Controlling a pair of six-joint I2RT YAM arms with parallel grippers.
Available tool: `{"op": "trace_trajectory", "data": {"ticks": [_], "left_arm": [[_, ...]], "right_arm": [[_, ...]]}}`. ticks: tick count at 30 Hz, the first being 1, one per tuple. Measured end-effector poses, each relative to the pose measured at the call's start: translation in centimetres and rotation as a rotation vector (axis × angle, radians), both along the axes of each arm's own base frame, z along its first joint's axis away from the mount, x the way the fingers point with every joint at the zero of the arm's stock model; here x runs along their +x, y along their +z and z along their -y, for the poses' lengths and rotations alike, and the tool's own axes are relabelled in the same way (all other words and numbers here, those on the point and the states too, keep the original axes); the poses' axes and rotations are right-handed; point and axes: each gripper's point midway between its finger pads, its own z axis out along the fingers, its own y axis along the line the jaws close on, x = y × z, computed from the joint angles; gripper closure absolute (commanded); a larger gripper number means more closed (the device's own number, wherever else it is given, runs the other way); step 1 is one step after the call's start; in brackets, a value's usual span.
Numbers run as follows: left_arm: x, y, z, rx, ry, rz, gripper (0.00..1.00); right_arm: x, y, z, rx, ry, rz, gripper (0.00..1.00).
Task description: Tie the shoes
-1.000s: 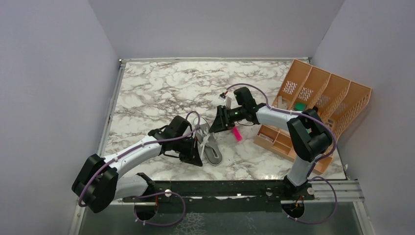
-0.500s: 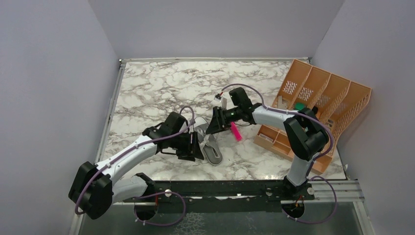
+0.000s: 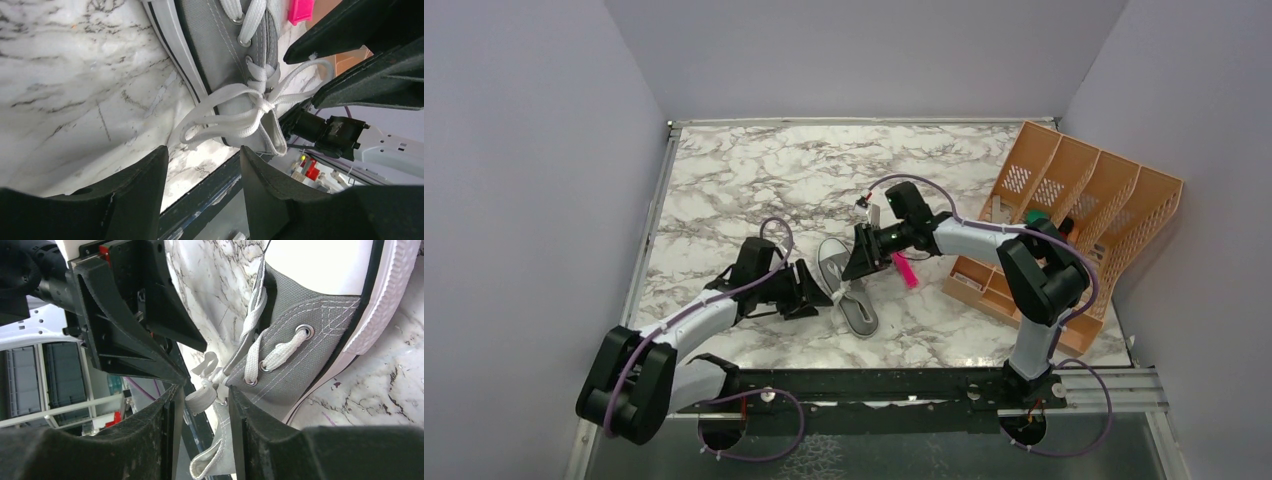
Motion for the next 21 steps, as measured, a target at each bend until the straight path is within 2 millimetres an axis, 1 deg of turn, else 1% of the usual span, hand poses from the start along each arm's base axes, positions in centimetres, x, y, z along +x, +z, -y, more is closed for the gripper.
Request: {"op": "trace_trajectory", "data": {"ticks": [5, 9, 13, 14, 17, 21], "left_arm": [[0.5, -0.8, 0.7, -0.033, -0.019, 0.014, 0.48], [0.5, -1.5, 0.8, -0.048, -0.023, 0.018, 0.56], [0.9, -1.3, 1.1, -0.069, -0.03, 0.041, 0.61], [1.0, -1.2, 1.2, -0.076, -0.032, 0.053, 0.61], [1.3, -0.9, 1.4, -0.096, -0.034, 0.08, 0.54], [1.3, -0.8, 1.5, -0.109, -0.031, 0.092, 0.5]], "right_arm": [[0.0, 0.1, 0.0, 0.002, -0.001, -0.005, 0.69], [-0.1, 0.1, -0.1, 0.007, 0.001, -0.008, 0.73], [-0.1, 0.1, -0.1, 0.008, 0.004, -0.012, 0.76], [-0.2, 0.1, -0.1, 0.01, 0.006, -0.012, 0.76], [-0.2, 0.3, -0.2, 0.018, 0.009, -0.015, 0.78], [-0.2, 0.3, -0.2, 0.019, 0.008, -0.018, 0.79]]}}
